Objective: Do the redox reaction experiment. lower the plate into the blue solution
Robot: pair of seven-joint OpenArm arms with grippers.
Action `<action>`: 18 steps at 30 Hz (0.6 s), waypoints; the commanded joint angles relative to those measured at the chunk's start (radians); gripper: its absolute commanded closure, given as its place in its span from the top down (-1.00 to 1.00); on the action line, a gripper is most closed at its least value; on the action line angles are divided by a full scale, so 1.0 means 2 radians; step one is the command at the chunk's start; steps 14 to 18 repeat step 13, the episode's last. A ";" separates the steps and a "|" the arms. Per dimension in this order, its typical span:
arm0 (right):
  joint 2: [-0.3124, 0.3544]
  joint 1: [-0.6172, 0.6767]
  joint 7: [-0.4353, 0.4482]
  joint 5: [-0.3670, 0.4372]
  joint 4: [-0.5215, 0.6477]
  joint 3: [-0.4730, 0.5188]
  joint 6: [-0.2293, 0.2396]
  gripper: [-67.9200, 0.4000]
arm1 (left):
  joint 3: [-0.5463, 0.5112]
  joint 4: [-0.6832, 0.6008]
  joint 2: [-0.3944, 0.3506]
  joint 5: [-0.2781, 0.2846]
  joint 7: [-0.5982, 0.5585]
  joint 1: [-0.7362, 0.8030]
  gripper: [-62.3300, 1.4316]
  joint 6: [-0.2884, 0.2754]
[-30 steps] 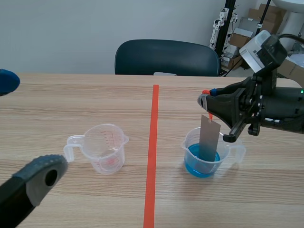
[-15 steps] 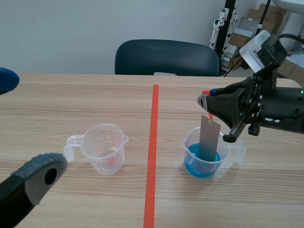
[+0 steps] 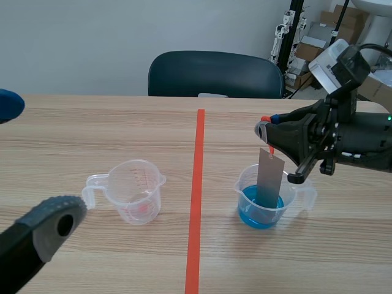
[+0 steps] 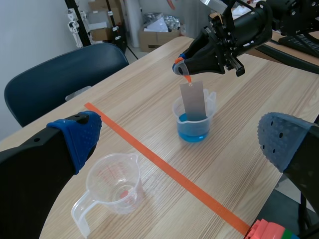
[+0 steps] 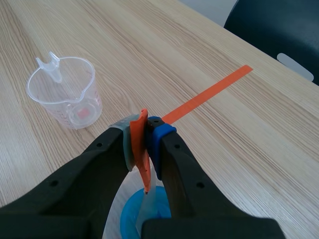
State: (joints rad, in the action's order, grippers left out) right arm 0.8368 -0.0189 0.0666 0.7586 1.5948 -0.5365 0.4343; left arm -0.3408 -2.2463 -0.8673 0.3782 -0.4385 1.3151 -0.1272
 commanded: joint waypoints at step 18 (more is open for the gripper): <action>0.002 -0.004 0.002 0.002 0.005 0.006 0.000 -0.99 | 0.000 -0.009 0.004 0.002 -0.023 0.001 1.00 0.001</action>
